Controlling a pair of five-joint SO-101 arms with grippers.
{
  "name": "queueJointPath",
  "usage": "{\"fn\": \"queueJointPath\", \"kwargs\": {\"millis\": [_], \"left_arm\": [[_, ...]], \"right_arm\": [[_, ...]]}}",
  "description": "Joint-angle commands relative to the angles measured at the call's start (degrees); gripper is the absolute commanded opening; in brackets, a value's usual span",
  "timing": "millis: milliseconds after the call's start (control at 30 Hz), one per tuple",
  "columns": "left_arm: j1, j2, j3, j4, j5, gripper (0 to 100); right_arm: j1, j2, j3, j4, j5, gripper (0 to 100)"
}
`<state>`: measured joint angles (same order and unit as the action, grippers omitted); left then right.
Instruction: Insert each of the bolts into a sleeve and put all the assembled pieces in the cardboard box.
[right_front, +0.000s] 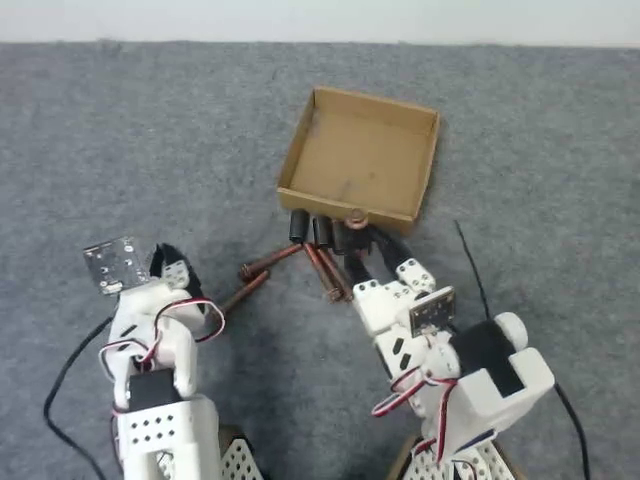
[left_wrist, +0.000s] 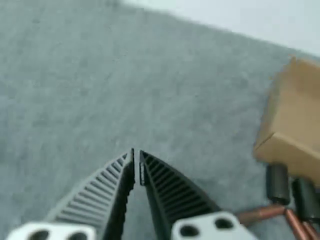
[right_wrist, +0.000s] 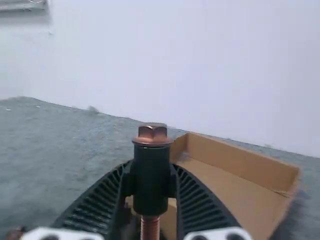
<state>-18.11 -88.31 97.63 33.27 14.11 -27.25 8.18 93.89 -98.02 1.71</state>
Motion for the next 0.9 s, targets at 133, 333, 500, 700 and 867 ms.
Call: {"fn": "queueJointPath", "kwargs": {"millis": [133, 333, 500, 700, 867], "left_arm": [[2.55, -1.32, -0.66, 9.14, -1.05, 1], [3.34, -1.05, -0.66, 11.08, -8.18, 1], [3.34, -0.97, -0.66, 11.08, -10.37, 1], [3.34, -0.97, -0.66, 11.08, -10.55, 1], [3.34, -1.05, -0.66, 11.08, -10.55, 1]], "right_arm": [[6.81, -0.75, -7.82, -0.22, 2.81, 0.6], [10.95, -0.84, -18.2, 4.09, 6.15, 0.6], [13.05, -0.84, -29.1, 18.95, 9.32, 0.6], [15.08, -0.84, -42.11, 38.29, 9.32, 0.6], [15.69, -0.75, -52.4, 61.05, 9.23, 0.6]]}}
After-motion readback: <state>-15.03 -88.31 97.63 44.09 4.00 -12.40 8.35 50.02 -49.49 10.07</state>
